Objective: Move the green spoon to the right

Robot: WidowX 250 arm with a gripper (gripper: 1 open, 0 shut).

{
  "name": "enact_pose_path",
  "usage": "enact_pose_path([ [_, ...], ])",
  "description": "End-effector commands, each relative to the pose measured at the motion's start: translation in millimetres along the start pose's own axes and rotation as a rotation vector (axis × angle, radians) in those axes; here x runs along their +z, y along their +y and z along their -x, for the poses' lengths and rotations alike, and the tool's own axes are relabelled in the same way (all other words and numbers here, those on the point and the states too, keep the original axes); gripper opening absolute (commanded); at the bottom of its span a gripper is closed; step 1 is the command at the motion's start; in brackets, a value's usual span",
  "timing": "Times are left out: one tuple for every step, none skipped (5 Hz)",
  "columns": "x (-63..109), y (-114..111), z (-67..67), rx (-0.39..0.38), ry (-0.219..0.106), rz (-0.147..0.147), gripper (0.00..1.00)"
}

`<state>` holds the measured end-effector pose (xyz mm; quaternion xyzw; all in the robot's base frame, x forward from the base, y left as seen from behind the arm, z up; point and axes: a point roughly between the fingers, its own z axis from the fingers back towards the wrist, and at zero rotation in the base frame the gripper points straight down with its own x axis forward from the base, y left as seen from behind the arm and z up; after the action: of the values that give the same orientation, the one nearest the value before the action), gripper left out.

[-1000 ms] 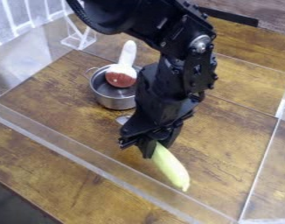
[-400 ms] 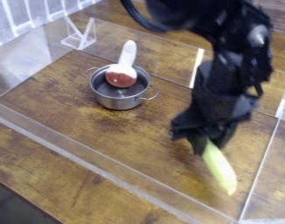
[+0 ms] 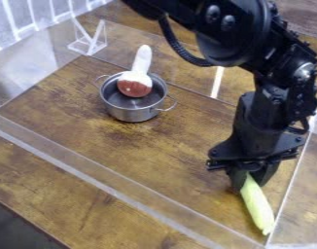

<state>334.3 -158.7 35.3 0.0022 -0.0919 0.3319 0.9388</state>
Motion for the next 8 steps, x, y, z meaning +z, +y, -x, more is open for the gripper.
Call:
enact_pose_path([
  [9.0,-6.7,-4.6,-0.010,-0.008,0.027,1.00],
  [7.4,-5.7,-9.6,-0.026,0.002,0.010,1.00],
  [5.1,-4.2,-14.4,-0.015,0.011,-0.004,1.00],
  [3.3,-2.0,-18.9,-0.003,0.020,-0.017,1.00],
  [1.8,0.0,-23.5,0.013,0.030,-0.029,1.00],
  [0.9,0.6,-26.6,0.027,0.041,-0.041,1.00],
  [0.3,0.5,-28.5,0.037,0.050,-0.053,1.00],
  [-0.1,0.5,-29.7,0.047,0.057,-0.065,1.00],
])
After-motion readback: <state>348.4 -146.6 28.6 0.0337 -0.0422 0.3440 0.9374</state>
